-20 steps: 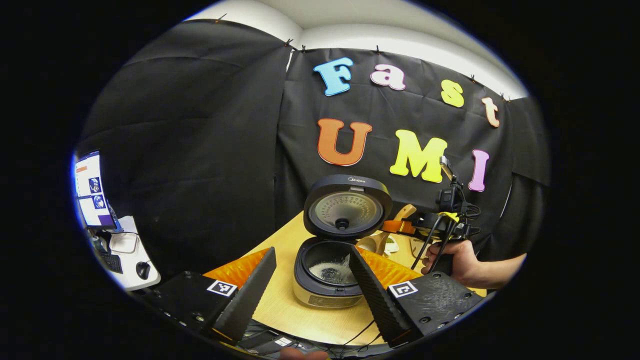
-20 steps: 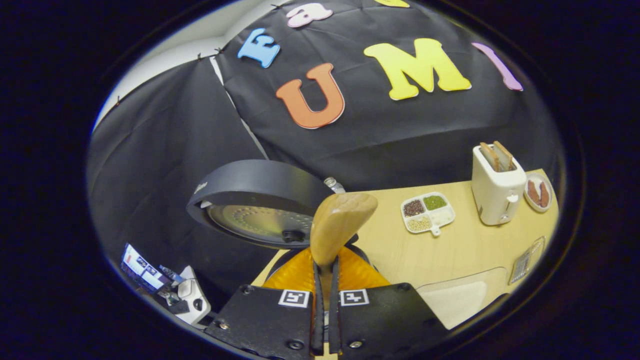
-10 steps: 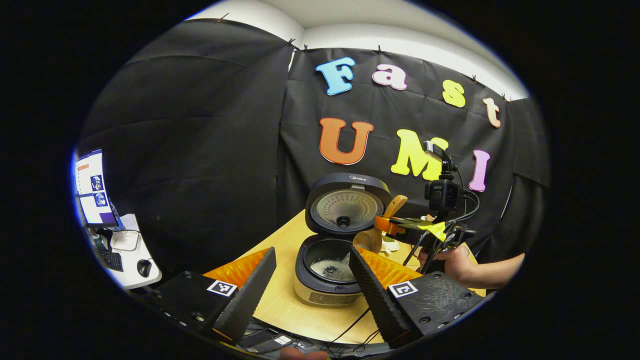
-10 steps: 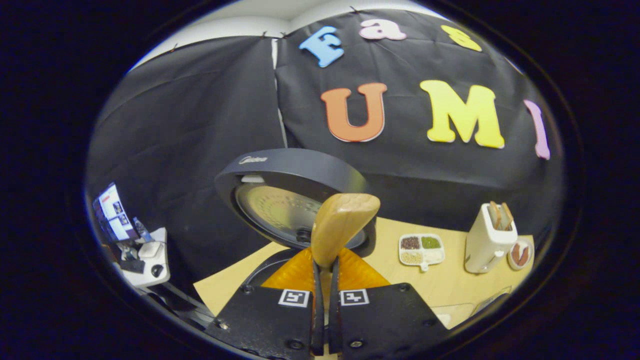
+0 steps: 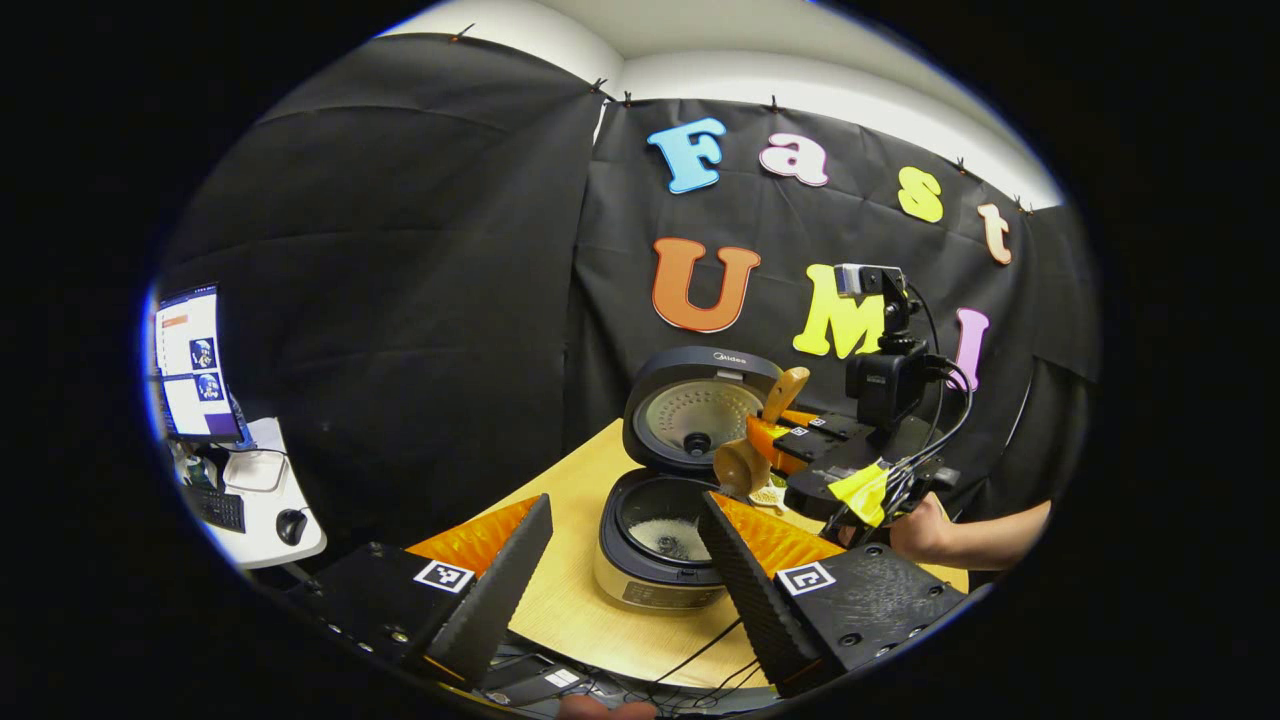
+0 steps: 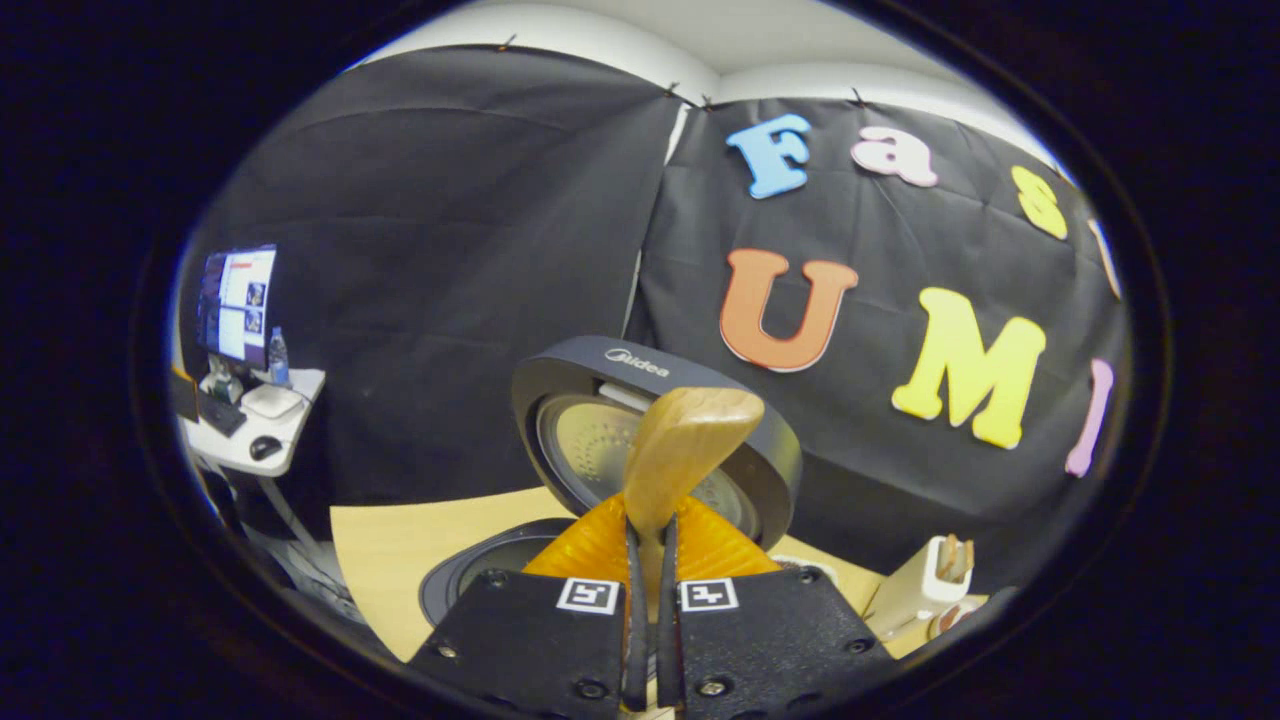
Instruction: Close the left gripper, press the button to open the rice cooker; take a wooden spoon from the chopstick holder with the right hand, scoop a spoonful of rice and pour it into the rice cooker, then put the wooden spoon back into the chopstick holder.
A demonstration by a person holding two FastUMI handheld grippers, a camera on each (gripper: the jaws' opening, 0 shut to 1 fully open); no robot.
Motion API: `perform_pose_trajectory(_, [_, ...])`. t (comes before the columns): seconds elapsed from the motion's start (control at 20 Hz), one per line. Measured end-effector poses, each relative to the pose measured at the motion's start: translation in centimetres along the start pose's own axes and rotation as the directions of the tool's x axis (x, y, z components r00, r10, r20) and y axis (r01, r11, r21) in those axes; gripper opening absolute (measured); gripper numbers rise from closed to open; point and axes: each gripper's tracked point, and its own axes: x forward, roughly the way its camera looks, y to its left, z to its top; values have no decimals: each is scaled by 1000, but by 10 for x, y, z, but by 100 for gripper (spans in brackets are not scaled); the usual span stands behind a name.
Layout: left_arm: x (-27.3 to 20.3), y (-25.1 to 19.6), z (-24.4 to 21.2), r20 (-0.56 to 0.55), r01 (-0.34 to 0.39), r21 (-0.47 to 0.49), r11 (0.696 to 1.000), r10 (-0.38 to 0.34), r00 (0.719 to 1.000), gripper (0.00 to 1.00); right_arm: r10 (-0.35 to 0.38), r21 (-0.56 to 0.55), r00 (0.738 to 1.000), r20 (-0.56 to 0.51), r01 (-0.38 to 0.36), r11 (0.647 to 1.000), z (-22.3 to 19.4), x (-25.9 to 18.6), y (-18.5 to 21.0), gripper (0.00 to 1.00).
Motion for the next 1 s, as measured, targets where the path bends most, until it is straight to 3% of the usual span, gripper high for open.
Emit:
perform_pose_trajectory(0.15, [-2, 0, 1, 4, -2, -4, 1000, 2, 1000, 95, 2, -92, 999, 38, 2, 996, 3, -4, 9, 9])
perform_pose_trajectory(0.3, [-1, 0, 3, 3, -8, -4, 1000, 8, 1000, 95, 10, -114, 998, 61, -3, 993, 6, -4, 8, 9])
perform_pose_trajectory(0.4, [-4, 1, 8, 14, -16, -5, 1000, 16, 1000, 95, 12, -85, 998, 64, -7, 996, 5, -6, 8, 5])
perform_pose_trajectory(0.45, [-4, 1, 9, 16, -18, -9, 1000, 18, 1000, 95, 8, -65, 998, 65, -4, 998, 5, -8, 6, 9])
perform_pose_trajectory(0.5, [-5, 0, 9, 16, -22, -11, 1000, 22, 1000, 95, 5, -42, 998, 67, -2, 999, 8, -13, 2, 5])
perform_pose_trajectory(0.55, [-5, -1, 10, 16, -25, -12, 1000, 25, 1000, 95, 2, -12, 998, 69, -1, 1000, 9, -15, 0, 9])
perform_pose_trajectory(0.7, [-7, -8, 10, 15, -27, -15, 1000, 27, 1000, 95, 1, 158, 998, 64, -12, 987, 8, -28, -15, 9])
perform_pose_trajectory(0.85, [-5, -18, 11, 14, -26, -5, 1000, 26, 1000, 95, 35, 400, 997, 64, -58, 915, 9, -46, -31, 9])
perform_pose_trajectory(1.0, [-3, -31, 11, 15, -24, 9, 1000, 24, 1000, 95, 60, 606, 994, 90, -102, 789, 13, -66, -54, 9])
